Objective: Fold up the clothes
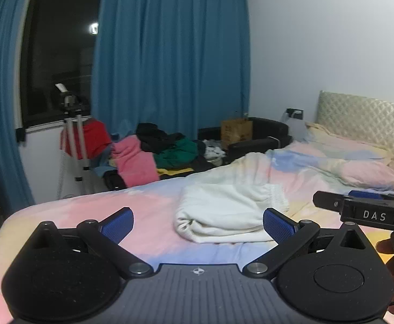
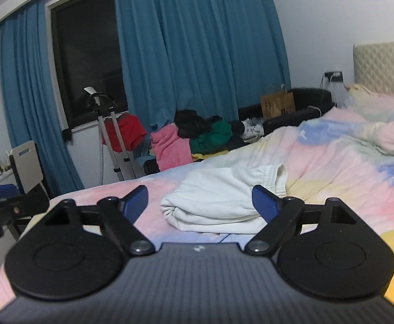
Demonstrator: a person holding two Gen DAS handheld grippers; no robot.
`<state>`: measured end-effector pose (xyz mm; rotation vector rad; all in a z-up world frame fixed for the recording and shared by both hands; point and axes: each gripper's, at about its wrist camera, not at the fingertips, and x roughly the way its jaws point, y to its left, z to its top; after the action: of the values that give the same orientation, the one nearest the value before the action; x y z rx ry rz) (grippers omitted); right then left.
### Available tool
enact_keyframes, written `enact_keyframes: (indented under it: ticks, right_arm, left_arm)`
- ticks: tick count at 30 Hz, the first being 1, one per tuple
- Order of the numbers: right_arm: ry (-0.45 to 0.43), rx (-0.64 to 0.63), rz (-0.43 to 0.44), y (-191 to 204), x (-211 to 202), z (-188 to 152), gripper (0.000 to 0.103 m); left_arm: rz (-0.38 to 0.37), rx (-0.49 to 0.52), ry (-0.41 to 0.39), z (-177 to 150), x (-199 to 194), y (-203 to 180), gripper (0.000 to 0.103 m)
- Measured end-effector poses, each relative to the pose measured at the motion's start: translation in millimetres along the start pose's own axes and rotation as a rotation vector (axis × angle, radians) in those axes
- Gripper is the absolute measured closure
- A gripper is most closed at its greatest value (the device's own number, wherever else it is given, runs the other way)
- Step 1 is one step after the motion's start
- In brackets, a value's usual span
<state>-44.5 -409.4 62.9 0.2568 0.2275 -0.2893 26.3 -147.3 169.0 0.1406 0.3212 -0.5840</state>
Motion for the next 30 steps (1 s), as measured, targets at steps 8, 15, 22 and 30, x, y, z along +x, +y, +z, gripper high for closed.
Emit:
enact_keyframes:
  ticks: [8, 15, 22, 30]
  right_arm:
    - [-0.034, -0.05, -0.041, 10, 7, -37, 0.018]
    - [-0.026, -0.071, -0.08, 14, 23, -63, 0.018]
    - [0.005, -0.096, -0.092, 15, 36, -72, 0.018]
    - [0.017, -0.095, -0.092, 14, 37, -75, 0.018]
  left_arm:
    - [0.039, -0.07, -0.027, -32, -4, 13, 0.0]
    - [0.068, -0.086, 0.003, -52, 10, 25, 0.0]
    - [0.07, -0.096, 0.033, -64, 21, 27, 0.0]
    - [0.082, -0.085, 0.033, -64, 21, 28, 0.0]
